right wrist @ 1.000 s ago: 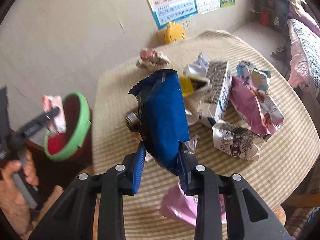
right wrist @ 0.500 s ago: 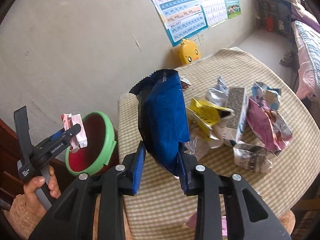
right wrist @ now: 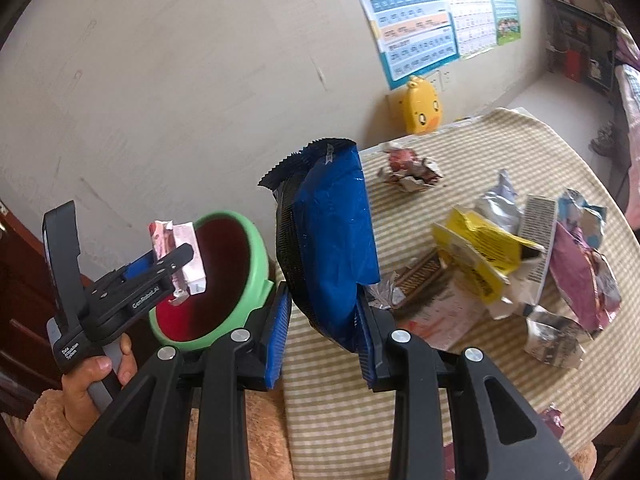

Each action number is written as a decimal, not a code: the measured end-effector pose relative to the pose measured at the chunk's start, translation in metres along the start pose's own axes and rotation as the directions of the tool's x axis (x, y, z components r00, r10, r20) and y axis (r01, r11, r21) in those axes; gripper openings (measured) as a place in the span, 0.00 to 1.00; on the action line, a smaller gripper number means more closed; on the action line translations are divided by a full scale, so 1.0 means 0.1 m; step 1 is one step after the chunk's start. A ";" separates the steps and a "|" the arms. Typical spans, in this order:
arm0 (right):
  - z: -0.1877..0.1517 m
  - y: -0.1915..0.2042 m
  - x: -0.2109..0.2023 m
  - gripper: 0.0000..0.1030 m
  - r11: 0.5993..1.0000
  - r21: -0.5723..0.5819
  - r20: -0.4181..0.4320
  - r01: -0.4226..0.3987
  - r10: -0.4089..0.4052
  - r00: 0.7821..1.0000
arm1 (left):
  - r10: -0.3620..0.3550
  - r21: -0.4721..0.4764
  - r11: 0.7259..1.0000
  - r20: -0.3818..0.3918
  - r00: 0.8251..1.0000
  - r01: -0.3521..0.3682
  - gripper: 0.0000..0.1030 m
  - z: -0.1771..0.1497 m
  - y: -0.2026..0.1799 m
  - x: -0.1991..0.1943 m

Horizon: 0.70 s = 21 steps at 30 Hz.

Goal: Collect trash
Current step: 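Move both tools over the green bucket and open them to drop the carton and wrapper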

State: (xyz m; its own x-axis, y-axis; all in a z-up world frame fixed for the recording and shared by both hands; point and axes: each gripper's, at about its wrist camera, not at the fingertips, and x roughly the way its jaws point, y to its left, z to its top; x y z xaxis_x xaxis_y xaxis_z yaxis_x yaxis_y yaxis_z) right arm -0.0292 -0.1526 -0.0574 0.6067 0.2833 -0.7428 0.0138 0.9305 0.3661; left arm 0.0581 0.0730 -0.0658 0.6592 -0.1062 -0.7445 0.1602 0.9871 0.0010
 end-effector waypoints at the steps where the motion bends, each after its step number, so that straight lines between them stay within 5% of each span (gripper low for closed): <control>1: 0.01 0.03 0.03 0.28 1.000 -0.006 -0.004 -0.003 0.003 1.000 | 0.002 -0.001 1.000 0.002 1.000 -0.002 0.54 0.00 0.01 0.00; 21: 0.11 0.24 0.40 0.28 0.999 -0.047 -0.057 -0.025 0.022 0.998 | 0.065 -0.042 0.997 -0.016 0.998 -0.065 0.54 -0.07 0.39 0.12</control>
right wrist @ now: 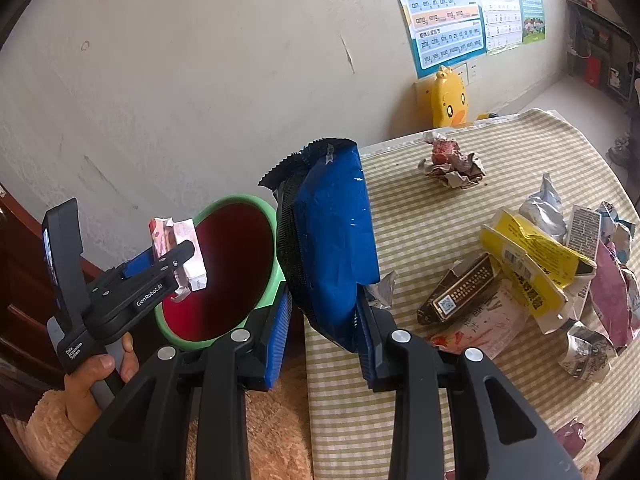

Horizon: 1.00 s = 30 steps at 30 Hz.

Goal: Collect trash
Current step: 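Move both tools over the green bucket and open them to drop the carton and wrapper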

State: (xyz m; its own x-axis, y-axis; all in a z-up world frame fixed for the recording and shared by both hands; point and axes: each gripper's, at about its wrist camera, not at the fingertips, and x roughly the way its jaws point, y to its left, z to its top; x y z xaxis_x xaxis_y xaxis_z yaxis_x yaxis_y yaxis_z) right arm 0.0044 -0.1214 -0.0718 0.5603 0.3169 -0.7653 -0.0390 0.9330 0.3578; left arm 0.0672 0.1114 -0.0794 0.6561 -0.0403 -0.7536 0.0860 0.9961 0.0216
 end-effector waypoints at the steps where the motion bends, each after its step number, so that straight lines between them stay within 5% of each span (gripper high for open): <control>1: 0.00 0.01 0.02 0.28 1.000 -0.002 -0.001 -0.001 0.001 1.000 | 0.006 0.002 1.000 0.003 1.000 -0.006 0.54 0.00 0.01 0.00; 30: 0.32 0.81 0.91 0.30 0.984 -0.136 -0.111 -0.117 0.102 0.989 | 0.064 -0.075 0.995 -0.071 0.995 -0.069 0.54 -0.13 0.63 0.24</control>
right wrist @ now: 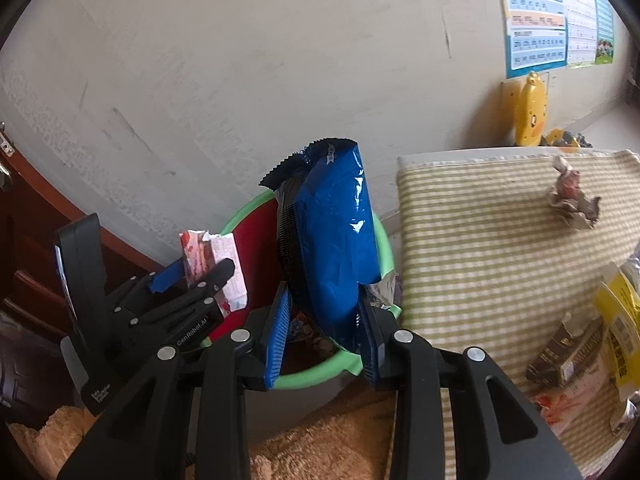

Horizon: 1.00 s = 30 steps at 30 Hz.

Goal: Collect trash
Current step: 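Move both tools over the green bucket and open them to drop the carton and wrapper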

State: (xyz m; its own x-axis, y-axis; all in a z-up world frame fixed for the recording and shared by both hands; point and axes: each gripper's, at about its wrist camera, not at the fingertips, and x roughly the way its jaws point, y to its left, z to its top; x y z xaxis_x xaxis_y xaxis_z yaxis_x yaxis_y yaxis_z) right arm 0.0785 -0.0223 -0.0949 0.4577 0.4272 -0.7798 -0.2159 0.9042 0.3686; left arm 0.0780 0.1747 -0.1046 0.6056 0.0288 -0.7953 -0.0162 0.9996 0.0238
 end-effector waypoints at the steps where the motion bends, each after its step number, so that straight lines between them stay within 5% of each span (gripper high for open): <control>1: 0.01 0.02 0.02 0.30 1.000 0.000 -0.003 0.002 -0.002 1.000 | -0.004 -0.005 1.000 -0.007 1.000 0.004 0.54 0.00 0.02 0.01; 8: 0.08 0.13 0.13 0.30 1.000 -0.015 -0.015 -0.020 0.020 1.000 | -0.009 -0.019 1.000 -0.017 1.000 0.008 0.54 0.01 0.11 0.04; 13: 0.12 0.15 0.17 0.53 0.999 -0.002 -0.007 -0.049 0.049 0.999 | -0.009 -0.029 1.000 -0.016 1.000 0.009 0.79 0.02 0.10 0.06; 22: 0.13 0.09 0.01 0.53 0.998 0.016 0.023 -0.054 0.054 0.998 | -0.012 -0.018 1.000 -0.018 1.000 0.011 0.79 0.04 0.05 0.02; 30: -0.10 -0.10 -0.33 0.53 1.000 0.014 0.035 0.019 -0.020 0.999 | -0.047 0.019 0.999 -0.010 0.999 0.048 0.79 0.03 -0.15 -0.11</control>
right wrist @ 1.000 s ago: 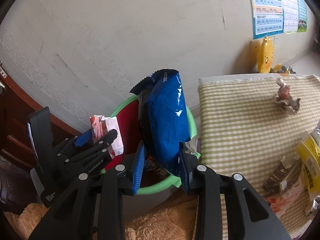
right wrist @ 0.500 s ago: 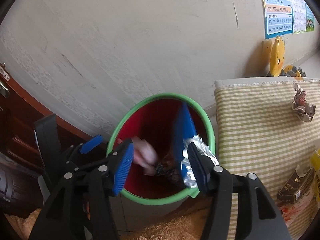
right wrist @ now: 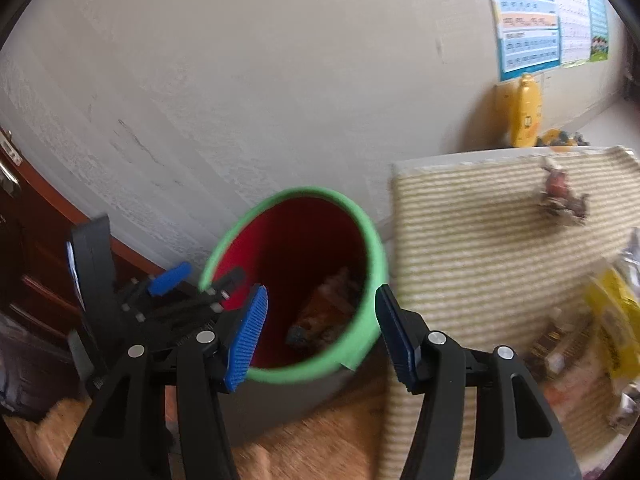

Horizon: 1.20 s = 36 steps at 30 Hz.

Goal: Collect trash
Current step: 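Move both tools over the green bucket and open them to drop the carton and wrapper, then grasp the pink foil wrapper with the right tool and lift it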

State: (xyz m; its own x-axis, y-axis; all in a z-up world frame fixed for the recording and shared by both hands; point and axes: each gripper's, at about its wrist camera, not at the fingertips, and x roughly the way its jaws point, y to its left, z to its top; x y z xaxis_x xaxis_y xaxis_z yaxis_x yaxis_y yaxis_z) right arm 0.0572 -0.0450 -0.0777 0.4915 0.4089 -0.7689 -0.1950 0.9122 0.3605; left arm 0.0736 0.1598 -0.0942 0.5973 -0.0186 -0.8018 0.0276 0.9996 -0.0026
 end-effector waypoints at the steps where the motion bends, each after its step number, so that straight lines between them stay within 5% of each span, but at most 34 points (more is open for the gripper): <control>1: -0.07 -0.06 -0.07 0.54 1.000 -0.007 -0.001 0.026 -0.026 1.000 | -0.005 0.005 1.000 0.001 1.000 0.005 0.79 0.00 -0.03 -0.01; 6: -0.50 -0.57 -0.48 0.62 0.983 0.031 -0.034 0.183 -0.182 0.983 | -0.059 0.063 0.996 -0.009 0.998 0.059 0.79 -0.03 -0.34 -0.06; 13: -1.31 -1.40 -1.06 0.64 0.926 0.195 -0.165 0.324 -0.295 0.941 | -0.162 0.203 0.965 -0.051 0.986 0.169 0.79 -0.16 -0.91 -0.11; 17: -1.65 -1.56 -1.20 0.75 0.928 0.134 -0.233 0.348 -0.311 0.921 | -0.206 0.255 0.941 -0.092 0.974 0.223 0.79 -0.23 -1.21 -0.11; 24: -1.87 -1.51 -0.92 0.75 0.951 -0.048 -0.307 0.306 -0.305 0.901 | -0.225 0.361 0.897 -0.127 0.966 0.256 0.79 -0.36 -1.65 -0.16; 29: -1.93 -1.50 -0.79 0.42 0.966 -0.021 -0.286 0.258 -0.253 0.924 | -0.254 0.419 0.860 -0.144 0.956 0.291 0.79 -0.36 -1.92 -0.16; 30: -1.90 -1.56 -0.78 0.26 0.969 0.005 -0.277 0.246 -0.235 0.932 | -0.259 0.433 0.851 -0.147 0.955 0.297 0.79 -0.36 -2.00 -0.15; 36: -1.89 -1.72 -1.08 0.22 0.932 0.314 -0.064 0.180 -0.168 0.984 | -0.296 0.496 0.796 -0.181 0.938 0.346 0.72 -0.35 -2.57 0.04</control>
State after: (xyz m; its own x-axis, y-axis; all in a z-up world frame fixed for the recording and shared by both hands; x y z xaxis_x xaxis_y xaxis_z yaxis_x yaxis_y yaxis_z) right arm -0.1226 -0.2405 -0.1560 0.4621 0.2503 -0.8507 0.1735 0.9153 0.3636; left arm 0.0410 -0.0964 -0.1173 0.4074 -0.3092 -0.8593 0.6262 0.7795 0.0165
